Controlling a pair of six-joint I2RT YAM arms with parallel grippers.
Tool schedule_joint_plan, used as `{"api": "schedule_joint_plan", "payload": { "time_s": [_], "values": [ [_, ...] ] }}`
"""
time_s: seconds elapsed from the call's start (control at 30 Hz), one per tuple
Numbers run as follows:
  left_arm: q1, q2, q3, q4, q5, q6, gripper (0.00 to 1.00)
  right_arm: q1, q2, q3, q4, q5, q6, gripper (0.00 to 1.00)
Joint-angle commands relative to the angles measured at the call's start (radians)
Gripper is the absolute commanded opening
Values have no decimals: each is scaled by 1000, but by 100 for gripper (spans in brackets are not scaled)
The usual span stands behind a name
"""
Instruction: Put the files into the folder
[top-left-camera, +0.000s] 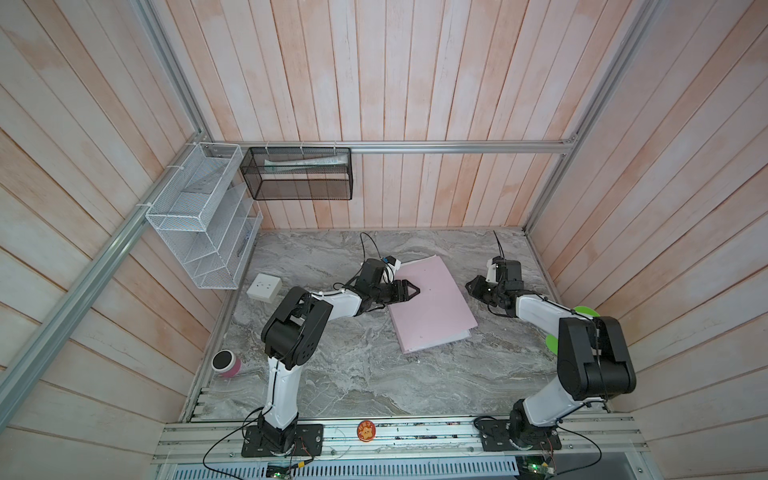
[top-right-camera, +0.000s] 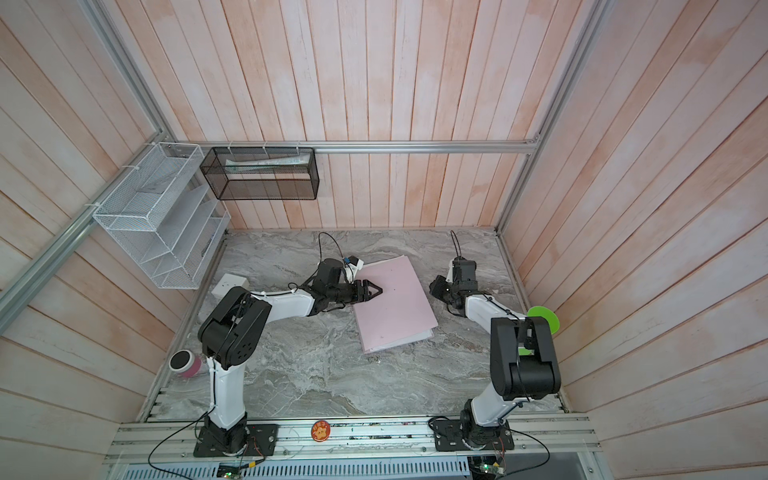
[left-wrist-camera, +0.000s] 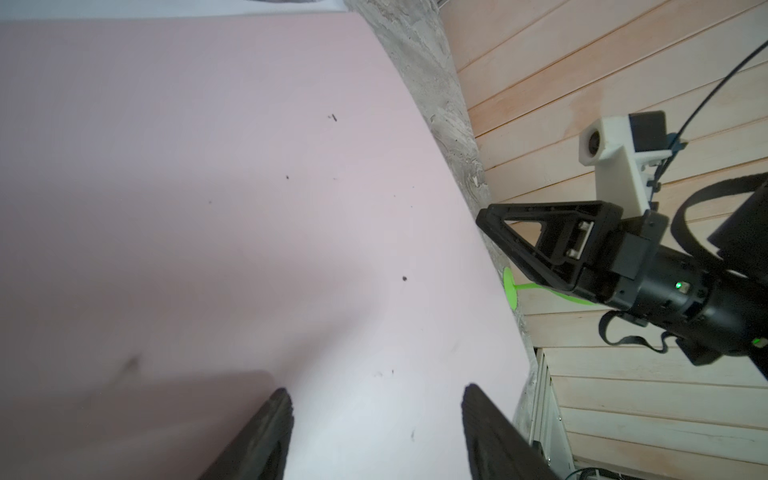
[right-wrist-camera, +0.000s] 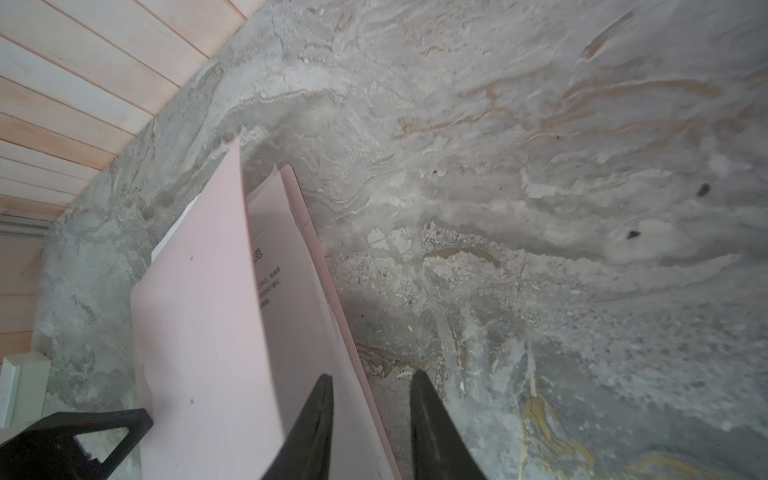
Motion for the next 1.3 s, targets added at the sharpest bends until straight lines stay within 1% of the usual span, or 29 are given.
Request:
{"api": "schedule_joint_plan", "payload": {
  "time_s": [0.0,0.1,0.17,0.33,0.63,0.77,0.87,0.97,1.1,1.2,1.27],
  "values": [
    [4,43,-29,6,-20,34,67,3,45,25,-34,-46,-23,30],
    [6,38,-68,26,-37,40,67,11,76,17,-32,-52,-24,30],
    [11,44,-75,9,-45,55,67,24,87,-4,-24,-53,-22,29],
    [45,35,-113,14,-42,72,68,84,111,-52,-13,-50,-7,28],
    [138,-39,-138,11,-40,98,71,198,94,-143,56,-71,105,26],
    [167,-70,-140,8,-37,104,71,234,86,-150,72,-112,149,26],
    [181,-89,-141,3,-34,106,71,253,60,-155,61,-77,169,26],
    [191,-125,-149,1,-45,107,72,247,40,-143,49,-38,153,26],
    [210,-197,-182,-8,-52,103,73,229,67,-54,-11,-40,99,26],
    [221,-274,-209,-38,-77,115,76,220,74,6,-54,-20,58,26],
    [225,-330,-226,-75,-114,135,77,209,77,42,-83,-8,34,26]
  ]
}}
